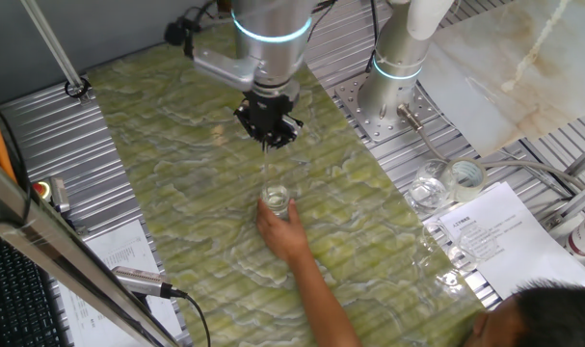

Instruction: Stir the beaker with a glass rod

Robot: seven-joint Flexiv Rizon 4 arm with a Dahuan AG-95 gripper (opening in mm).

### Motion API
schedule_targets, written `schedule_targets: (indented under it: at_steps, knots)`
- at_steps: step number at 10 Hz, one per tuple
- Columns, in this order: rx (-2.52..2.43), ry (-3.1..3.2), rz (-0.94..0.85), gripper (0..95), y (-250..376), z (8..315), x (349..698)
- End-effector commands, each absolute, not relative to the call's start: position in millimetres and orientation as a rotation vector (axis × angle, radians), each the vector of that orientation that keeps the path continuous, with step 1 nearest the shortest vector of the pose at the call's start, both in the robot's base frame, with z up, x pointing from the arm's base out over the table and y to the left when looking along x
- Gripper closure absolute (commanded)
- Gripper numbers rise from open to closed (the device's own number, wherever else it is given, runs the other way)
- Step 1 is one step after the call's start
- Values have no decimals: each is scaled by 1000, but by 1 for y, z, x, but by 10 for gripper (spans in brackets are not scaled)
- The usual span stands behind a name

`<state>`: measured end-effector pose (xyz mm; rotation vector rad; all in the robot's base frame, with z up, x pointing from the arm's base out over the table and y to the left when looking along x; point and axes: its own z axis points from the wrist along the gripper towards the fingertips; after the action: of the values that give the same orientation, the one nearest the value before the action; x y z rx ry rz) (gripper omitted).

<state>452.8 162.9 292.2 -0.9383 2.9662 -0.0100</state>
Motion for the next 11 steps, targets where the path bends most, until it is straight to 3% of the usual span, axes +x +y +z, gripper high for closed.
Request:
schedule_targets:
  at_steps: [1, 11]
  knots:
    - [-1025, 3108, 46, 950, 163, 292, 454]
    - [-1073, 3055, -67, 950, 162, 289, 456]
